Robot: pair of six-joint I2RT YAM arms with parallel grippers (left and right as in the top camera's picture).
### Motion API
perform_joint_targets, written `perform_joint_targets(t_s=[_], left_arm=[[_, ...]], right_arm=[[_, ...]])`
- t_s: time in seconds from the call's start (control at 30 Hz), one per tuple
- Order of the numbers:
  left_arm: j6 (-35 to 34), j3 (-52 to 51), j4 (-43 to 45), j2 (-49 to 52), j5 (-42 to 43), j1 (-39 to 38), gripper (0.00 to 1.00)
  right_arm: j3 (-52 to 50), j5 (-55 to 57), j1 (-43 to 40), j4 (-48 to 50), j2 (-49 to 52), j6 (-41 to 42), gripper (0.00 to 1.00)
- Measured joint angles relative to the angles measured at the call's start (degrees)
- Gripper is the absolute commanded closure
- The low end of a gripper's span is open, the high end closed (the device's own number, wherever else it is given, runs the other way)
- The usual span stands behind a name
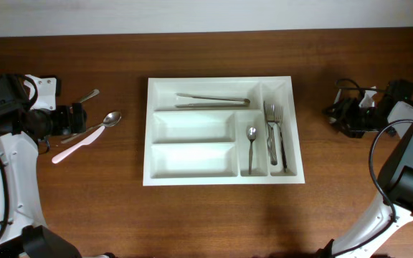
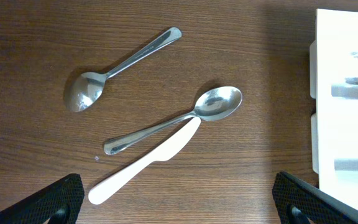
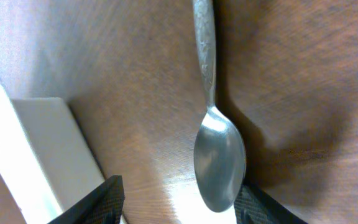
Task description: Pack container
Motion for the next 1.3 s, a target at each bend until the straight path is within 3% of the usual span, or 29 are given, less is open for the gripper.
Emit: perform_joint_targets(t_s=[1.3], left_arm=[[0.0,0.0,0.0,0.0,0.0,0.0,0.01]], right_arm=[[-2.1,1.2,-1.0,4.7,0.6,14.6,0.78]])
